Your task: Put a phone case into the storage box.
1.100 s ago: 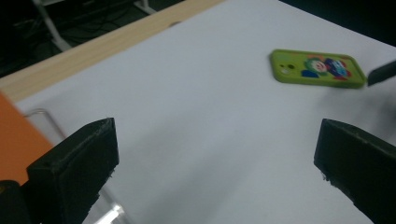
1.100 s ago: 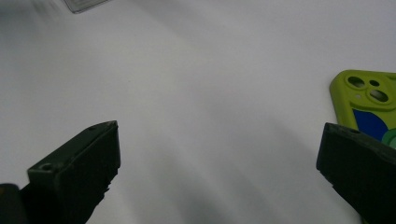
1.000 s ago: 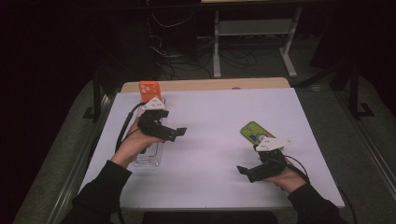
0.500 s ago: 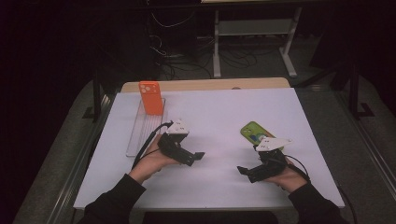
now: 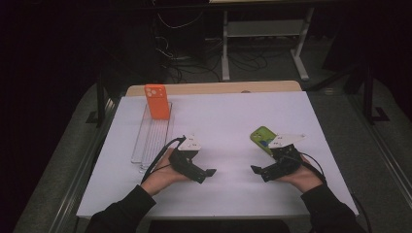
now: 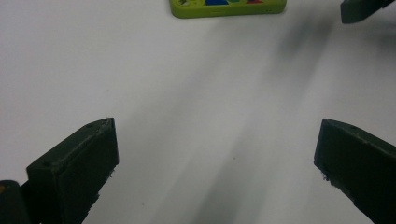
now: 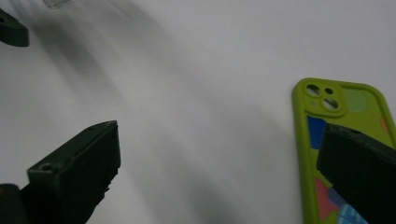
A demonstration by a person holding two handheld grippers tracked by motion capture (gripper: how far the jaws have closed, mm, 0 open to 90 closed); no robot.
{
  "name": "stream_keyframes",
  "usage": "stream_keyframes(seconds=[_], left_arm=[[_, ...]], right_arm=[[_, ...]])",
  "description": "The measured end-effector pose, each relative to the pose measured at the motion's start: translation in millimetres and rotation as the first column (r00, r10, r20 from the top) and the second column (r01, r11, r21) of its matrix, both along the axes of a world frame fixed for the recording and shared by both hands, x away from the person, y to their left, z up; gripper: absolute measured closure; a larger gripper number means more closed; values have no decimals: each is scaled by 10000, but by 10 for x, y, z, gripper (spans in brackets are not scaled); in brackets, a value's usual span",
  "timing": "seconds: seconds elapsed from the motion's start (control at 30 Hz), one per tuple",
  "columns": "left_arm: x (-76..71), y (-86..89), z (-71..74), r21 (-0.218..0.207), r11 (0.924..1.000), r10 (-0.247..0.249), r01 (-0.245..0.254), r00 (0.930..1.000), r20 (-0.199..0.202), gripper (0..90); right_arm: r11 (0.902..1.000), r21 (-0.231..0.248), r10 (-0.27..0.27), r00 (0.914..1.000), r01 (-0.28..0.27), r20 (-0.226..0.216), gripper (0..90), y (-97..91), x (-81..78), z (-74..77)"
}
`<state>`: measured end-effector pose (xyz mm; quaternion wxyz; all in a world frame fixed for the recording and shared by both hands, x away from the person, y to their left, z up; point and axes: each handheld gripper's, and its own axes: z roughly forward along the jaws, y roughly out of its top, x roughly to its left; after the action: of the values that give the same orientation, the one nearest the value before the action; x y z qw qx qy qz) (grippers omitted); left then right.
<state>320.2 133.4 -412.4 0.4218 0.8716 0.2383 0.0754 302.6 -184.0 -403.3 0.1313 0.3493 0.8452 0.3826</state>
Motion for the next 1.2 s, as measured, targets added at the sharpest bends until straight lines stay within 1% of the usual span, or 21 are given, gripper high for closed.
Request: stream_keyframes(seconds=[0.1,0.13,0.17,0.2,0.23,0.3,0.37,0.4,0.5,0.53,0.57,0.6,0.63,0.7,0.73,0.77,0.83,0.87,1.03,1.17,1.2], left_arm=[[0,1,-12,52,10000,-34,35,10000,-70,0],[3,8,-9,184,9997,-132,133,9999,-35,0],[2,2,-13,122,9998,-132,132,9999,-4,0],[-6,-9,-20,2,10000,-73,73,9999,-80,0],[-5,-9,-19,84,9999,-126,127,9999,-55,0],[-4,-11,-25,133,9998,-153,153,9999,-48,0],[-3,-12,-30,157,9997,-172,173,9998,-67,0],[5,-8,-30,246,9993,-266,266,9996,17,0],[3,-19,-50,135,9998,-173,174,9998,-35,0],[11,-14,-49,232,9995,-222,221,9997,33,0],[12,-14,-51,219,9995,-214,213,9998,26,0],[9,-18,-54,146,9998,-156,156,9999,9,0],[7,-20,-55,87,9999,-101,101,9999,-28,0],[9,-10,-52,78,9999,-97,98,9999,-74,0],[15,-1,-48,147,9998,-114,115,9999,-45,0],[11,-7,-50,6,10000,-31,31,10000,-90,0],[15,-2,-51,-39,10000,-23,23,9999,-107,0],[16,-1,-51,-46,10000,-9,8,9999,-118,0],[19,-1,-55,7,9999,-103,103,9999,-136,0],[12,-7,-56,18,10000,-88,88,9998,-169,0],[12,-6,-57,19,10000,-91,91,9998,-167,0]], right_arm=[[9997,-235,-69,10000,67,-69,0,-20,84,24],[9994,-321,-134,9998,130,-117,0,-29,118,31],[9991,-400,-146,9998,139,-164,0,-36,141,34],[9988,-445,-190,9996,180,-225,0,-43,166,39],[9988,-466,-159,9994,145,-308,18,-57,190,51],[9991,-391,-184,9987,165,-480,31,-94,237,77],[9990,-336,-300,9986,286,-431,32,-130,285,98],[9988,-256,-415,9984,406,-371,32,-153,319,117],[9980,-243,-585,9980,580,-225,35,-216,409,148],[9976,-238,-660,9977,656,-148,35,-232,441,152],[9971,-268,-723,9972,718,-182,33,-248,466,158],[9963,-319,-813,9961,802,-338,27,-263,490,166],[9963,-391,-773,9968,765,-181,22,-282,527,160],[9954,-472,-850,9960,837,-269,15,-313,575,154],[9949,-408,-934,9952,922,-307,16,-326,598,145],[9939,-424,-1040,9937,1022,-424,18,-336,615,135],[9933,-763,-899,9952,868,-386,28,-362,668,104],[9927,-840,-908,9948,867,-459,36,-369,680,95],[9898,-854,-1223,9880,1143,-948,32,-431,745,28],[9860,-1110,-1379,9831,1247,-1205,13,-468,773,-37],[9838,-1261,-1435,9815,1275,-1270,12,-478,776,-53]])
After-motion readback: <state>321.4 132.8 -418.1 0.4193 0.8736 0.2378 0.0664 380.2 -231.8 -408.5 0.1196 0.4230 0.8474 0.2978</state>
